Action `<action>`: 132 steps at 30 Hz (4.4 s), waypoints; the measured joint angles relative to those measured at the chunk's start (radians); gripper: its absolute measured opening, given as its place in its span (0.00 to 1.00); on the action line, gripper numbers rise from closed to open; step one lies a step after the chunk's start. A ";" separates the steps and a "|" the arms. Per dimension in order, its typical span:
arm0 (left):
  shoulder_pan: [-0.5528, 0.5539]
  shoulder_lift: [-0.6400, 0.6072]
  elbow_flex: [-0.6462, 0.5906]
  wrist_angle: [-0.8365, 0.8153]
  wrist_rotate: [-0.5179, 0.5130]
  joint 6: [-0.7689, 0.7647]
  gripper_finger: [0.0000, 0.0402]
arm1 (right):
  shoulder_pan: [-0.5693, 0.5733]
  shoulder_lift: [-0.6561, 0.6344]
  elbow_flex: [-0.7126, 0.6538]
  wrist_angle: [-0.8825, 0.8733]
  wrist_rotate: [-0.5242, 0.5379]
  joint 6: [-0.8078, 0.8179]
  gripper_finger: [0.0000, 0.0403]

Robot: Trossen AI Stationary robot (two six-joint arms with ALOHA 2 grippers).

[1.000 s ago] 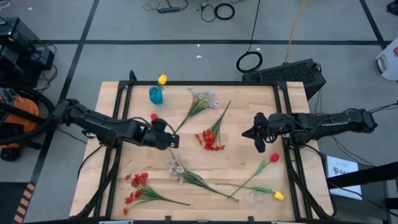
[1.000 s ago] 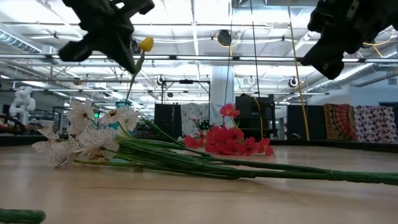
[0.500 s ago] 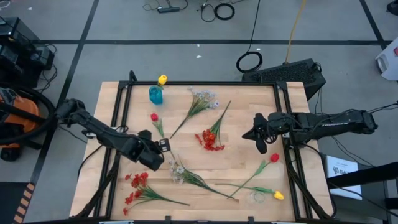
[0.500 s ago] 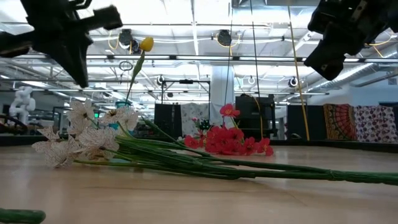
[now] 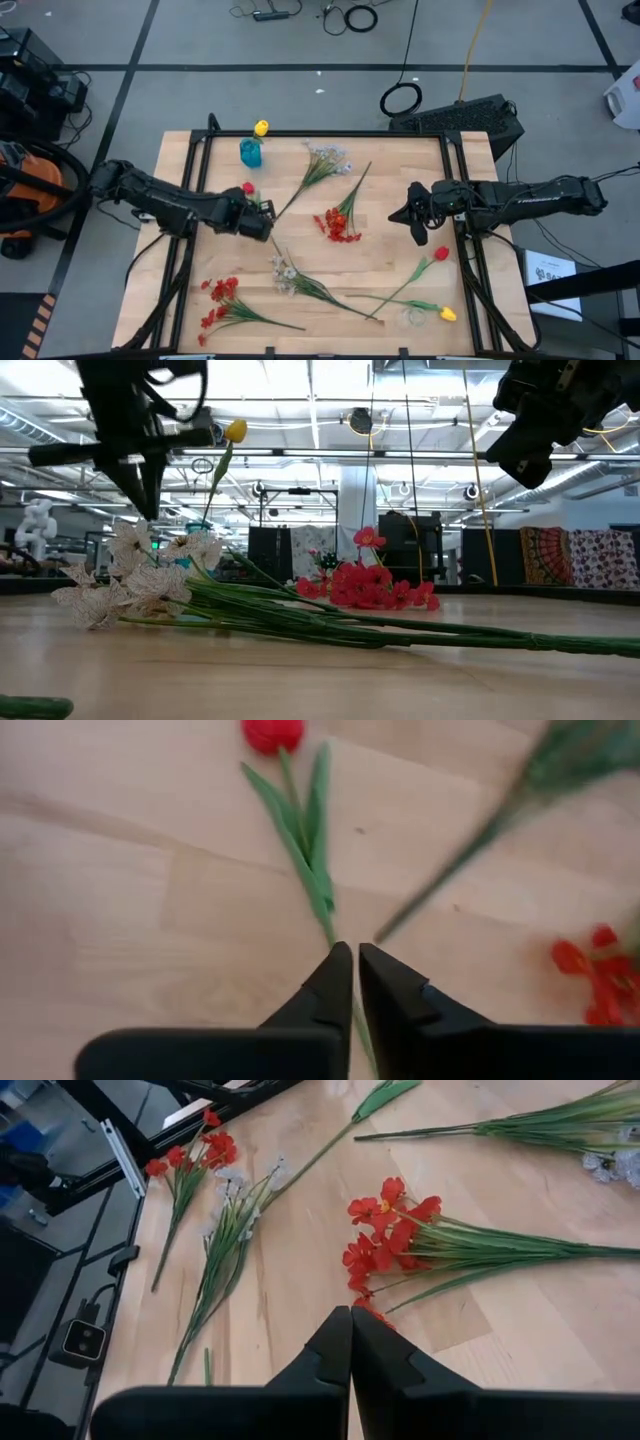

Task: Sort flowers into vase by color
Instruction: Put the top red tulip into the transparent vase

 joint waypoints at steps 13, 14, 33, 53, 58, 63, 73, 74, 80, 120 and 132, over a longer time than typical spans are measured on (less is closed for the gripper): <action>0.304 0.000 -0.132 0.233 0.265 0.257 0.27 | 0.000 0.000 0.000 0.000 0.081 0.022 0.00; 0.319 0.000 -0.148 0.266 0.275 0.263 0.27 | 0.000 0.000 0.000 0.000 0.081 0.026 0.00; 0.400 0.148 -0.280 0.490 0.361 0.340 0.27 | 0.000 0.001 0.001 0.003 0.105 0.055 0.00; 0.322 0.093 -0.249 0.487 0.319 0.358 0.01 | 0.001 0.001 0.002 -0.019 0.099 0.084 0.00; 0.208 -0.041 -0.173 0.468 0.126 0.343 0.00 | 0.002 0.000 0.002 -0.100 0.097 0.082 0.00; 0.118 -0.110 -0.071 0.446 -0.029 0.371 0.00 | 0.002 0.000 0.002 -0.196 0.097 0.079 0.00; 0.014 -0.070 0.191 0.649 -0.330 0.999 0.00 | 0.002 0.001 0.001 -0.268 0.097 0.095 0.00; 0.009 -0.063 0.205 0.705 -0.336 1.103 0.00 | 0.002 0.000 0.001 -0.267 0.097 0.094 0.00; -0.017 0.030 0.259 1.175 -0.247 1.617 0.00 | 0.002 0.001 0.001 -0.261 0.097 0.085 0.00; -0.110 0.914 1.023 1.631 0.388 1.853 0.00 | 0.002 0.001 0.001 -0.306 0.093 0.103 0.00; -0.113 0.914 1.023 1.493 0.351 1.853 0.02 | 0.001 0.000 0.001 -0.304 0.093 0.107 0.00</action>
